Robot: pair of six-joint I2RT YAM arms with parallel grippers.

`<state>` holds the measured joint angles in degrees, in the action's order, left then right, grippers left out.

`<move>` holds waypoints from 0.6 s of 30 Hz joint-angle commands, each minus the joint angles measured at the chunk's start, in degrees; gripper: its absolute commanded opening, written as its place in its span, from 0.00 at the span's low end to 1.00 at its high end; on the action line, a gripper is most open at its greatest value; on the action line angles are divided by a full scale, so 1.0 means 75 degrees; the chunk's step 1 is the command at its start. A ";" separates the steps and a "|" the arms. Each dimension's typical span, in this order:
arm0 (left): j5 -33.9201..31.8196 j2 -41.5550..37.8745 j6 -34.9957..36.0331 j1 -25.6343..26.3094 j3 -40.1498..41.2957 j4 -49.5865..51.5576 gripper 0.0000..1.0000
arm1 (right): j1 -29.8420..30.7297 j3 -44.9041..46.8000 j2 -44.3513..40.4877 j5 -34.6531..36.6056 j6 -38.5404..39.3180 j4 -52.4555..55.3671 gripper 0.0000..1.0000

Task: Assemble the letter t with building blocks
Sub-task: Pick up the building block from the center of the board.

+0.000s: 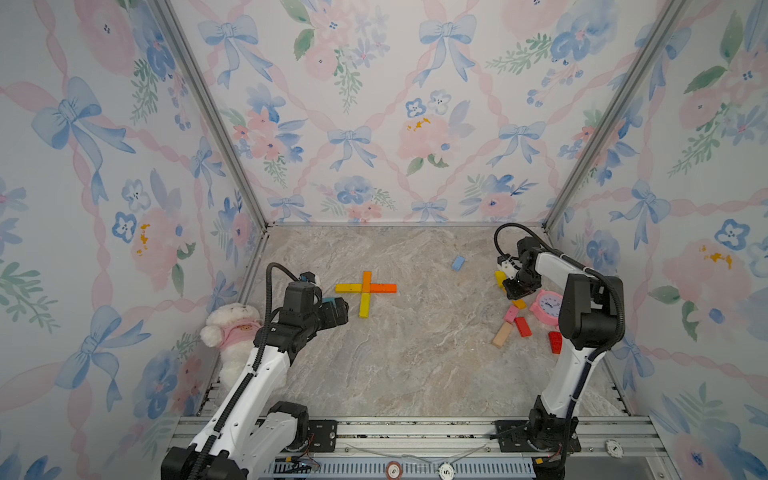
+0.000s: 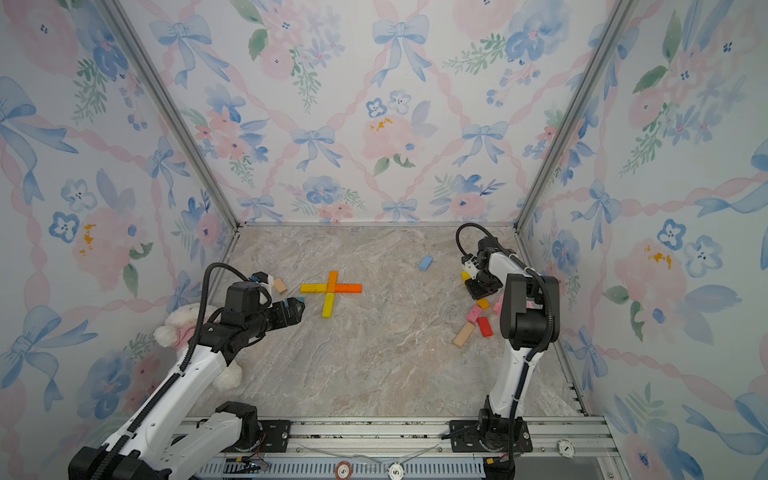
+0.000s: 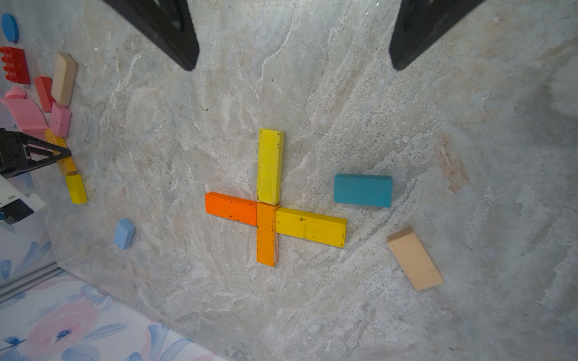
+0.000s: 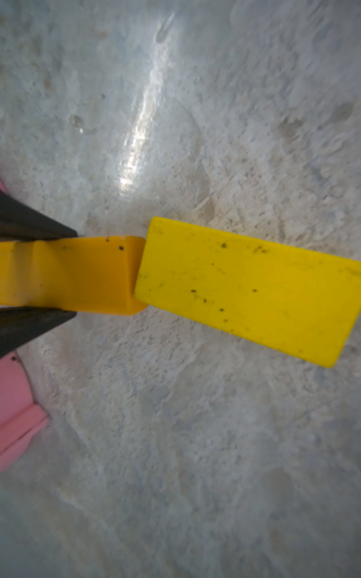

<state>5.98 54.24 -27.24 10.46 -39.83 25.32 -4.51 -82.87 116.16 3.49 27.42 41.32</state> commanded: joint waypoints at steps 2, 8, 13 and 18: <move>0.0129 -0.0001 0.0050 -0.0053 0.0127 -0.0085 0.98 | -0.0079 -0.0219 -0.0174 -0.0206 -0.0422 0.0097 0.21; 0.0265 -0.0025 -0.0031 -0.0127 0.0173 -0.0248 0.98 | -0.0110 -0.1207 -0.0913 -0.0136 -0.2318 0.0480 0.13; 0.0422 -0.0123 -0.0046 -0.0359 0.0168 -0.0253 0.98 | 0.0242 -0.2079 -0.1578 -0.0228 -0.4371 0.1296 0.10; 0.0310 -0.0459 -0.0088 -0.0444 0.0224 -0.0249 0.98 | 0.1365 -0.1624 -0.2315 -0.0624 -0.6903 0.1568 0.02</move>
<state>7.99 52.71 -27.29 7.68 -39.07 23.88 0.08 -97.93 100.62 1.93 -9.08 47.90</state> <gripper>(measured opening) 0.979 0.314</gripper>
